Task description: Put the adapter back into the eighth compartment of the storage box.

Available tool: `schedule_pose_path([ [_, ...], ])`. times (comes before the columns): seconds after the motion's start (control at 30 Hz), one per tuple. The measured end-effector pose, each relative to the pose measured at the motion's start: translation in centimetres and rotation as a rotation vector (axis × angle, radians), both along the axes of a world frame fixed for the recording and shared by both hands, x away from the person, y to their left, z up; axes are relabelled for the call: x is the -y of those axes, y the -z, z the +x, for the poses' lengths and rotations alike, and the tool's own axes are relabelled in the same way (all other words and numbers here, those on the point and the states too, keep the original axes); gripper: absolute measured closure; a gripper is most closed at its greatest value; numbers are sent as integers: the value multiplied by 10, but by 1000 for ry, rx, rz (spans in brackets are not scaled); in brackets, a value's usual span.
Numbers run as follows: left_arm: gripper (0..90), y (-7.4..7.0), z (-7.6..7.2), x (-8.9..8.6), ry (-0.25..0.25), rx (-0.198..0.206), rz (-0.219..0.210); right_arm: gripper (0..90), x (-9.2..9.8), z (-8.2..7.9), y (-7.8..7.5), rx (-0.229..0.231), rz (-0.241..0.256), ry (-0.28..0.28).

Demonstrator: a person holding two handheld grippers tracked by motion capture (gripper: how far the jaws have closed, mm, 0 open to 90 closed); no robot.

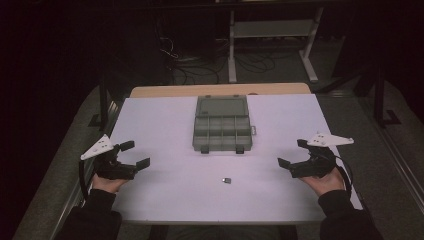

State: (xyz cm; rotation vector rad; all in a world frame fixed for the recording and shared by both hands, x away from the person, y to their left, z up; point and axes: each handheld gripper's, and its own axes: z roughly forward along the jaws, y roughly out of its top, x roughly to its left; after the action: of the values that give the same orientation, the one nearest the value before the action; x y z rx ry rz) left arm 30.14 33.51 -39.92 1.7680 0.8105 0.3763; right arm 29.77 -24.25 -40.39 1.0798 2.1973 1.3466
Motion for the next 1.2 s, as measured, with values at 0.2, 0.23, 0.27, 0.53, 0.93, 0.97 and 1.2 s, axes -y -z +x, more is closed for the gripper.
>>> schedule_pose_path([
  [0.2,0,0,0,0,1,0,2,0,-2,-1,0,-5,-8,-9],
  [0.23,0,0,0,0,1,-1,0,0,-2,-1,0,-6,-9,-10],
  [0.27,0,0,0,0,1,-1,0,0,-2,-1,0,-6,-9,-10],
  [0.53,0,0,0,1,3,0,1,0,-3,-2,0,-13,-14,-22],
  [0.93,0,0,0,1,6,-2,3,0,-8,-2,-3,-28,-43,-42],
  [0.97,0,0,0,1,5,-2,2,0,-9,-2,-4,-28,-50,-44],
  [1.2,0,0,-1,1,6,-5,0,0,-15,0,-7,-40,-67,-71],
])
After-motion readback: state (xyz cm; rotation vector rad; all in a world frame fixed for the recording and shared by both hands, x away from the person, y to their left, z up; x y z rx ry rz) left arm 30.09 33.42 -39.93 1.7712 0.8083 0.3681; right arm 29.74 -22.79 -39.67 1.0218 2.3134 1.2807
